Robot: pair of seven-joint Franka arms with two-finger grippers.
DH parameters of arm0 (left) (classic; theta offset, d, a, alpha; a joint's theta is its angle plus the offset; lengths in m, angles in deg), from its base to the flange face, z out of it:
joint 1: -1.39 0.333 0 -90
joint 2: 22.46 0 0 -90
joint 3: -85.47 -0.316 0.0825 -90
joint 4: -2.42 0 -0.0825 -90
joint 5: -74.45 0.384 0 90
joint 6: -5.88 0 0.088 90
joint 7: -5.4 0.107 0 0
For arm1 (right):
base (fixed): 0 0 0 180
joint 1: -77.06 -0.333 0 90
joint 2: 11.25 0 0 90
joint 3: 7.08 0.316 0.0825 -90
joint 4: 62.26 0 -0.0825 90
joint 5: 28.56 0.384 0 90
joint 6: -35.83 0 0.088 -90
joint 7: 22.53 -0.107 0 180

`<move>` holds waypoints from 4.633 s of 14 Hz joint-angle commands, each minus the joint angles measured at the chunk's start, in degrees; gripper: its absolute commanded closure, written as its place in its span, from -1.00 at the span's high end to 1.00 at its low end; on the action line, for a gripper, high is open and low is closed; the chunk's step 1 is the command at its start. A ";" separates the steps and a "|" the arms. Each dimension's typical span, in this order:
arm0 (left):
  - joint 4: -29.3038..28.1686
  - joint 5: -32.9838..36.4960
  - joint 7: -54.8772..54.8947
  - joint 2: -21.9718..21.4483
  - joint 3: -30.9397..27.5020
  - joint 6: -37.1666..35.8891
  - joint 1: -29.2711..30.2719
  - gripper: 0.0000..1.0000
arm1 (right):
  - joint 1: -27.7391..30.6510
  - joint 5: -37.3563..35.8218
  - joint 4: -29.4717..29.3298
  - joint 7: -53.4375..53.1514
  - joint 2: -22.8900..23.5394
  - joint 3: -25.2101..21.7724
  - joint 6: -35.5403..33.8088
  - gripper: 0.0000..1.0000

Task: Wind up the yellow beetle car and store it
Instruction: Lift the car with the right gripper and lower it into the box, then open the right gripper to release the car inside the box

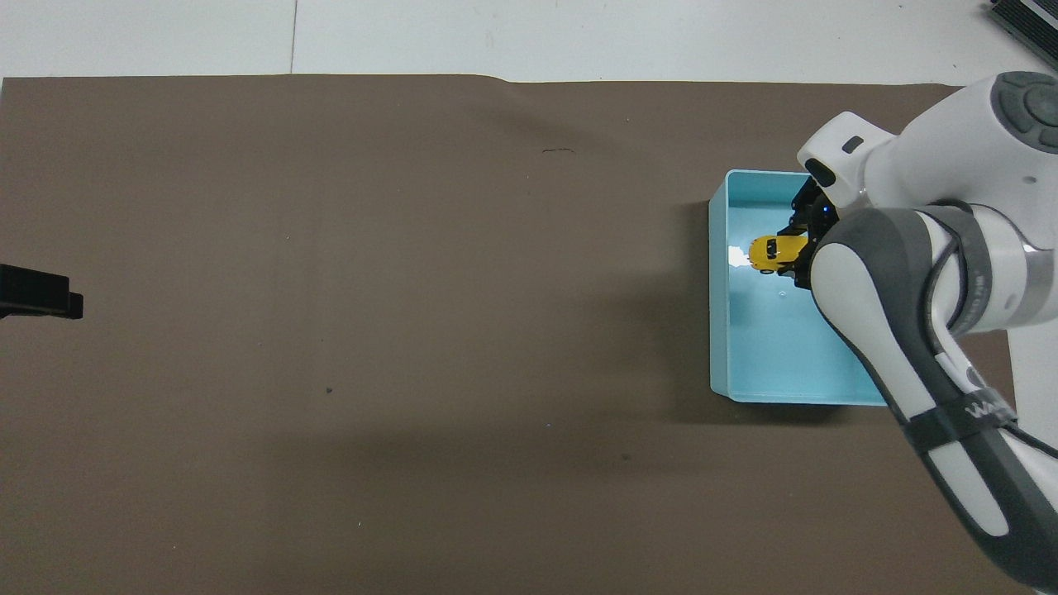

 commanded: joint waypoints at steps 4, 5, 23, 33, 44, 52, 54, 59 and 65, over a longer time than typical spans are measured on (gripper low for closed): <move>0.65 -0.60 0.30 0.22 0.42 -0.80 0.79 1.00 | 4.26 0.86 16.30 9.45 -8.94 0.39 8.93 -0.43; 0.65 -0.60 0.30 0.22 0.42 -0.80 0.79 1.00 | 4.26 0.51 17.37 10.07 -9.21 0.39 10.26 -0.43; 0.65 -0.60 0.30 0.22 0.42 -0.80 0.79 1.00 | 5.23 0.77 27.49 15.43 -4.65 0.56 30.75 -0.43; 0.65 -0.69 0.30 0.22 0.42 -0.80 0.79 1.00 | 5.23 0.77 27.49 16.14 -1.93 0.56 33.65 -0.42; 0.65 -0.69 0.30 0.22 0.42 -0.80 0.79 1.00 | 4.96 0.77 27.49 15.35 -1.57 0.56 34.18 -0.12; 0.65 -0.60 0.30 0.22 0.42 -0.80 0.79 1.00 | 5.14 0.86 26.00 14.20 -1.22 0.56 33.04 1.00; 0.65 -0.60 0.30 0.22 0.42 -0.80 0.79 1.00 | 4.96 0.86 25.03 14.29 -1.30 0.56 31.99 1.00; 0.65 -0.60 0.30 0.22 0.42 -0.80 0.79 1.00 | 4.96 1.47 20.38 13.77 -1.48 0.56 26.54 1.00; 0.65 -0.60 0.30 0.22 0.42 -0.80 0.79 1.00 | 4.96 1.83 15.02 10.09 -1.48 0.65 20.57 1.00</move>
